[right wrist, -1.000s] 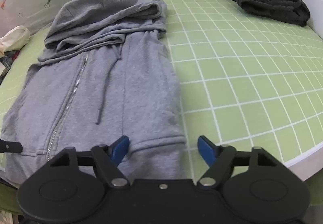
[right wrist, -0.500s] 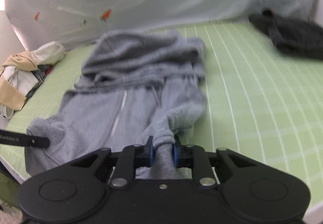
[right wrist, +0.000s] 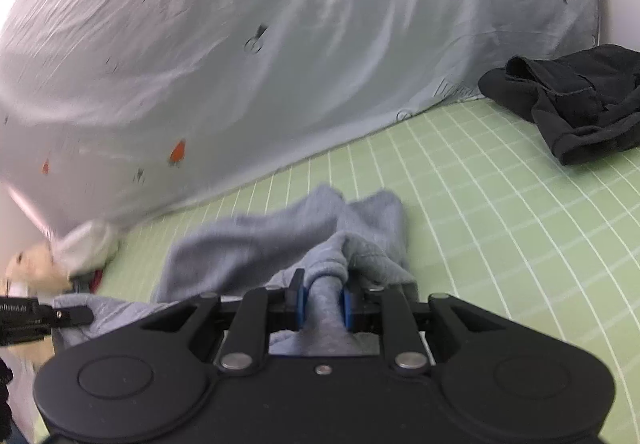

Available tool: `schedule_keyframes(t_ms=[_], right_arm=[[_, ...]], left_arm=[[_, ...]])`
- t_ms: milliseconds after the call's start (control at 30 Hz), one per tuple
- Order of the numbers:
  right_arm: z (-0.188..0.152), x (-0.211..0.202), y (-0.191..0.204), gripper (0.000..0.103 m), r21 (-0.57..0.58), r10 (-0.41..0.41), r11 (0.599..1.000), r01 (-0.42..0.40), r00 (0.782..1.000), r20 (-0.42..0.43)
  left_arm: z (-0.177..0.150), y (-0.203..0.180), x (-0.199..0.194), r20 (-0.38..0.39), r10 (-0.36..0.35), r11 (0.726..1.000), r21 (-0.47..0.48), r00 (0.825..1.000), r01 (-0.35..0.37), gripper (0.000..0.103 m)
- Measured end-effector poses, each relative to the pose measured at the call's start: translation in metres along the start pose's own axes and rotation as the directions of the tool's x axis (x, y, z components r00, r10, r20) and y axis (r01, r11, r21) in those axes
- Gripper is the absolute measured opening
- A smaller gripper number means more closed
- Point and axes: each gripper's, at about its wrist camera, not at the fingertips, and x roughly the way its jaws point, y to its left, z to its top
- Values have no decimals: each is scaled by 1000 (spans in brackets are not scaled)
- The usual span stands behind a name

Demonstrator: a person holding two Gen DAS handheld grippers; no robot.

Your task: Fold clothes

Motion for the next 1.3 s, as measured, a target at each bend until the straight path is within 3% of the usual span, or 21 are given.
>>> schedule_keyframes(t_ms=[167, 333, 467, 667, 700, 767, 833, 1000, 1200, 1267, 1300], right_arm=[[23, 49, -7, 18, 13, -11, 1000, 12, 1000, -25], [31, 111, -20, 19, 7, -58, 998, 59, 988, -145], [39, 132, -27, 24, 39, -49, 998, 58, 978, -204], [41, 138, -49, 35, 229, 39, 973, 8, 979, -199], [39, 134, -50, 39, 256, 49, 967, 2, 980, -191], [37, 127, -52, 49, 309, 67, 951, -11, 983, -172], [35, 119, -49, 59, 332, 71, 943, -18, 986, -149], [29, 95, -41, 75, 298, 32, 954, 4, 992, -118], [11, 72, -33, 74, 125, -35, 990, 57, 984, -172], [2, 66, -29, 69, 103, -24, 994, 44, 981, -192], [-2, 64, -29, 60, 104, -10, 994, 31, 980, -198]], left_arm=[[21, 17, 53, -51, 4, 996, -84, 999, -9, 15], [36, 40, 108, -142, 3, 979, -202, 990, -32, 16], [43, 56, 128, -164, -65, 963, -270, 984, 18, 28], [44, 83, 125, -136, -166, 922, -373, 977, 105, 40], [44, 84, 122, -137, -159, 922, -374, 978, 98, 42], [43, 83, 116, -137, -133, 923, -377, 982, 72, 61], [43, 83, 106, -121, -87, 924, -381, 989, 35, 71], [41, 84, 74, -72, -83, 924, -379, 994, 50, 71], [12, 63, 53, -110, -50, 952, -307, 993, 13, 71], [1, 58, 51, -116, -76, 949, -312, 990, 36, 70], [-4, 55, 51, -117, -81, 950, -311, 990, 41, 70]])
